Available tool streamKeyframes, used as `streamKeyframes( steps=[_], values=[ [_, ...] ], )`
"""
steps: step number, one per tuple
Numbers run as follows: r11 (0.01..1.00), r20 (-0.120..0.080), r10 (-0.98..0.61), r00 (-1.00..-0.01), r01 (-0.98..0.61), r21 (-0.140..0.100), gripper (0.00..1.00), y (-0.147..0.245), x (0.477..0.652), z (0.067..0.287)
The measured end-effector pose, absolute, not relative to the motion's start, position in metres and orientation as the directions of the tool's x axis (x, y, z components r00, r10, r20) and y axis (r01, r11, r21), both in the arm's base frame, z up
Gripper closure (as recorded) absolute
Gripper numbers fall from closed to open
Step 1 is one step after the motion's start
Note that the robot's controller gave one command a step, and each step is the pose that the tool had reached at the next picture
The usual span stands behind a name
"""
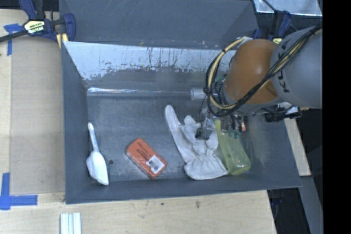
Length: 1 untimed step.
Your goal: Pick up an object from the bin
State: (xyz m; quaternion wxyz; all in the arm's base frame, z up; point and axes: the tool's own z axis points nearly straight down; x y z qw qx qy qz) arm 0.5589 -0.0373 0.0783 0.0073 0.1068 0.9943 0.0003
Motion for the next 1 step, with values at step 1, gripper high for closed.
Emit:
streamKeyframes(
  steps=[1],
  values=[
    [0.982, -0.005, 0.19, -0.982, 0.19, 0.001, 1.0, -0.025, 0.5716, 0.2195]
  ],
)
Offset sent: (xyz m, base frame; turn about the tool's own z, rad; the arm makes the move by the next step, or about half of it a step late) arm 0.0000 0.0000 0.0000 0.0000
